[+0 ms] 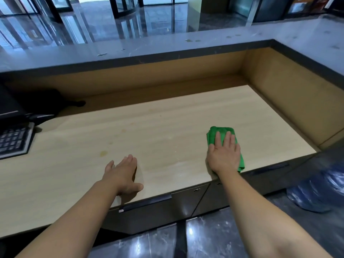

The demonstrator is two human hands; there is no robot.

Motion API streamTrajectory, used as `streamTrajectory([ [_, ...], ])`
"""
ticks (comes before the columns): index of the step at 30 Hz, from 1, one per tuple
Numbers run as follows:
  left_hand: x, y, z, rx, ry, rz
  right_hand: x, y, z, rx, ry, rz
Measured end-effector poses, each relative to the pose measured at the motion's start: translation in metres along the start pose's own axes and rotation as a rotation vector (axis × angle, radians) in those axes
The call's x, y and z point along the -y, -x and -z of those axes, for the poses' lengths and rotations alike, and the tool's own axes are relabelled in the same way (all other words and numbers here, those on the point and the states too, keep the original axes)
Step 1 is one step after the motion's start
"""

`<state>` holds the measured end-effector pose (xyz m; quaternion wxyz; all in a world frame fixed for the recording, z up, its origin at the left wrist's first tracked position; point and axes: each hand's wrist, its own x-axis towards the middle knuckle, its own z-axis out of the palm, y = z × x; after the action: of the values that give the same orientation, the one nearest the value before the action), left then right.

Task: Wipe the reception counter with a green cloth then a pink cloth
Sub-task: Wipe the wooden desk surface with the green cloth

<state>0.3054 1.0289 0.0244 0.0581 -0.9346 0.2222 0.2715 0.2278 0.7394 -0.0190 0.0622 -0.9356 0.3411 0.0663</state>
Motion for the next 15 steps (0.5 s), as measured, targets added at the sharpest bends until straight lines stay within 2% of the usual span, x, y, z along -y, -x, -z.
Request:
streamTrajectory([
  [2,-0.001,0.0,0.0,-0.002,-0.002,-0.003,0.028,0.018,-0.006,-0.024,-0.006,-0.037],
  [6,0.001,0.003,0.001,-0.03,-0.026,-0.026,0.09,0.064,-0.018,-0.045,-0.057,0.031],
  [11,0.017,0.015,-0.007,-0.077,-0.025,-0.021,0.155,0.118,-0.033,0.028,-0.085,0.293],
  [15,0.028,0.023,-0.008,-0.054,-0.047,0.02,0.152,0.119,-0.035,0.073,-0.058,0.469],
])
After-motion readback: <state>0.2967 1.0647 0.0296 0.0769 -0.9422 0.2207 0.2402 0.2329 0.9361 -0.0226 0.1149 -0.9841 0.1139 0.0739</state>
